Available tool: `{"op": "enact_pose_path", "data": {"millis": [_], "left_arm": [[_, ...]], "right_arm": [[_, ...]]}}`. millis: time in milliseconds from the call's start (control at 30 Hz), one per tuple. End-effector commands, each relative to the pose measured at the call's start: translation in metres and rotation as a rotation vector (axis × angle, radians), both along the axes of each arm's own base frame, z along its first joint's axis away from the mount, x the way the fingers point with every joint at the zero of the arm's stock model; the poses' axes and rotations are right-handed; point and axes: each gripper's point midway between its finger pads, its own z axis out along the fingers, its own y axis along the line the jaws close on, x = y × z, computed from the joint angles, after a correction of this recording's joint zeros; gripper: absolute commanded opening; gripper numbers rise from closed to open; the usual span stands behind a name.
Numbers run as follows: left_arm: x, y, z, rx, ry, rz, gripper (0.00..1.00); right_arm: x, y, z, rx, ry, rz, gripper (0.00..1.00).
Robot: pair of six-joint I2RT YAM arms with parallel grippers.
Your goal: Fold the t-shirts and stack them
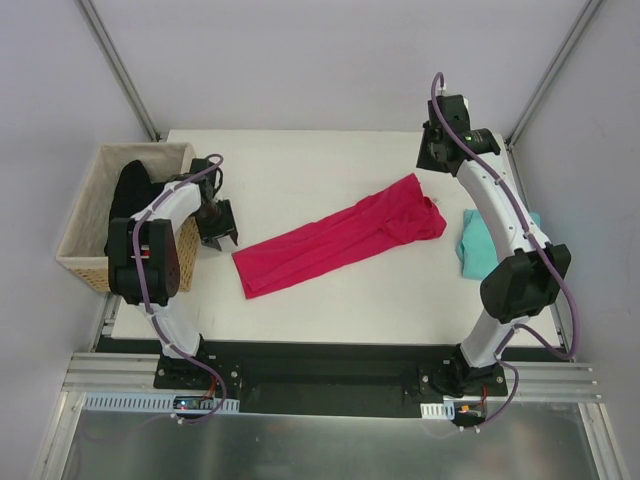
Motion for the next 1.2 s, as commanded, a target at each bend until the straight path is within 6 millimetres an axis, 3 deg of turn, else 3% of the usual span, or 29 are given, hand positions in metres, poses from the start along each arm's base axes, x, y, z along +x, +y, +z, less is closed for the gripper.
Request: {"op": "enact_pose_path", "data": {"millis": [0, 367, 733, 1033, 1067, 1133, 1167], "left_arm": [[0.007, -0.005, 0.002, -0.03, -0.004, -0.009, 0.46], [-0.011, -0.016, -0.014, -0.021, 0.06, -0.027, 0.45], [-0.012, -0.029, -0.018, -0.007, 0.072, -0.041, 0.44], [-0.011, -0.027, -0.017, 0.003, 0.069, -0.037, 0.43], [-0.011, -0.026, -0.017, 0.008, 0.065, -0.034, 0.32], [-0.012, -0.025, -0.018, 0.015, 0.068, -0.028, 0.0], [-0.012, -0.024, -0.018, 0.02, 0.07, -0.026, 0.0]], "right_arm": [[-0.005, 0.005, 0.018, 0.041, -0.045, 0.007, 0.3], [-0.006, 0.003, 0.033, 0.057, -0.085, 0.008, 0.3], [-0.014, -0.008, 0.053, 0.076, -0.128, -0.002, 0.3], [-0.016, -0.014, 0.053, 0.084, -0.127, -0.015, 0.31], [-0.016, -0.014, 0.053, 0.085, -0.128, -0.016, 0.31], [-0.016, -0.014, 0.055, 0.09, -0.132, -0.016, 0.31], [-0.016, -0.016, 0.055, 0.09, -0.133, -0.019, 0.31]]}}
